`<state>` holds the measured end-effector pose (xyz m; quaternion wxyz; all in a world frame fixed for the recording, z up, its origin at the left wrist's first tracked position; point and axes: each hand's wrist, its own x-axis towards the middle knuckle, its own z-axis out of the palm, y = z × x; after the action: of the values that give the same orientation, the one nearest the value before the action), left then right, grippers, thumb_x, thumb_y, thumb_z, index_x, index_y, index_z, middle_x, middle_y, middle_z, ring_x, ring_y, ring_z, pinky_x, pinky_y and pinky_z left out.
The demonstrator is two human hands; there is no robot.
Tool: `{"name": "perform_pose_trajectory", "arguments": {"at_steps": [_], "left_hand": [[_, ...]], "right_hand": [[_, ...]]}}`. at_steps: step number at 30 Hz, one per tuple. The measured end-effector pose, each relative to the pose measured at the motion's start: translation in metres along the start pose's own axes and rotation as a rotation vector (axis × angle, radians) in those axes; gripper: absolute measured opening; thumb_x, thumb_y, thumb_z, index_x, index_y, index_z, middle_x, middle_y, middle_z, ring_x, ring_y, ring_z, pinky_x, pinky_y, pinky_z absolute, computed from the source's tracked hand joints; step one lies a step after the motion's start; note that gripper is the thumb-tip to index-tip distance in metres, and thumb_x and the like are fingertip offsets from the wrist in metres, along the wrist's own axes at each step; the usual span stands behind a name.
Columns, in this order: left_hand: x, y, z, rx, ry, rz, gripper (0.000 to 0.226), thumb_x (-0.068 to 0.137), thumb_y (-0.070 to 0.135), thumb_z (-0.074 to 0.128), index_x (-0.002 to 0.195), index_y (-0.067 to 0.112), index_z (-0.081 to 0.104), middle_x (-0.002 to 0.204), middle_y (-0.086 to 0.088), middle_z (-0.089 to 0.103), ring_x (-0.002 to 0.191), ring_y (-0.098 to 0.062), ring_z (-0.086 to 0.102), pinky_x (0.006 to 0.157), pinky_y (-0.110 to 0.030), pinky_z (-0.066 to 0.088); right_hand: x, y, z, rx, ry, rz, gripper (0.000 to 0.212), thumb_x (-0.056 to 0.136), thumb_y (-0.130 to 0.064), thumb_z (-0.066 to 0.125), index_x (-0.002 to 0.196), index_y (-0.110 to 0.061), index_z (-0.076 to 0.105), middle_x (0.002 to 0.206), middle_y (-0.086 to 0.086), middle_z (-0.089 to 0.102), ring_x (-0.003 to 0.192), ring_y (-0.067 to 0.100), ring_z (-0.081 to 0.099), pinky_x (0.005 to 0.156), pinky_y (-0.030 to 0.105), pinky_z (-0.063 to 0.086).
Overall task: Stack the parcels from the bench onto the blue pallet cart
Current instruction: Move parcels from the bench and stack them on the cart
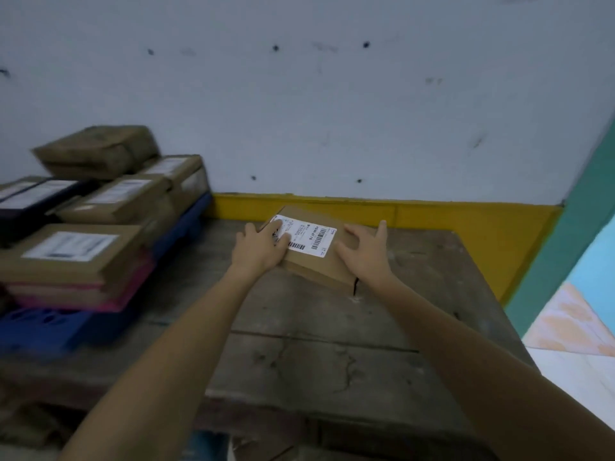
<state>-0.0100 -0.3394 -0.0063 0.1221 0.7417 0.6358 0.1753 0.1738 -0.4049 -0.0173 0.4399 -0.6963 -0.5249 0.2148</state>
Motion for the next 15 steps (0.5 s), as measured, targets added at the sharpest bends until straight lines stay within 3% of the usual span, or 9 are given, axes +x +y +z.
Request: {"name": "perform_pose_trajectory", "arguments": {"at_steps": [7, 15], "left_hand": [[-0.042, -0.104, -0.064, 0.085, 0.013, -0.079, 0.060, 0.088, 0.064, 0.033, 0.143, 0.041, 0.025, 0.142, -0.017, 0.029, 0.128, -0.041, 0.030, 0.099, -0.047, 0.034], [-0.088, -0.240, -0.161, 0.089, 0.122, -0.142, 0.061, 0.087, 0.066, 0.034, 0.142, 0.042, 0.027, 0.145, -0.018, 0.027, 0.131, -0.040, 0.032, 0.103, -0.046, 0.034]], "right_hand": [[-0.035, -0.070, 0.077, -0.045, -0.148, -0.085, 0.056, 0.085, -0.042, 0.062, 0.136, -0.027, 0.045, 0.157, 0.008, -0.012, 0.145, 0.024, -0.011, 0.117, 0.039, 0.009], [-0.085, -0.185, 0.183, -0.072, -0.196, -0.225, 0.055, 0.083, -0.044, 0.061, 0.134, -0.029, 0.047, 0.158, 0.009, -0.002, 0.145, 0.025, -0.008, 0.116, 0.040, 0.011]]}}
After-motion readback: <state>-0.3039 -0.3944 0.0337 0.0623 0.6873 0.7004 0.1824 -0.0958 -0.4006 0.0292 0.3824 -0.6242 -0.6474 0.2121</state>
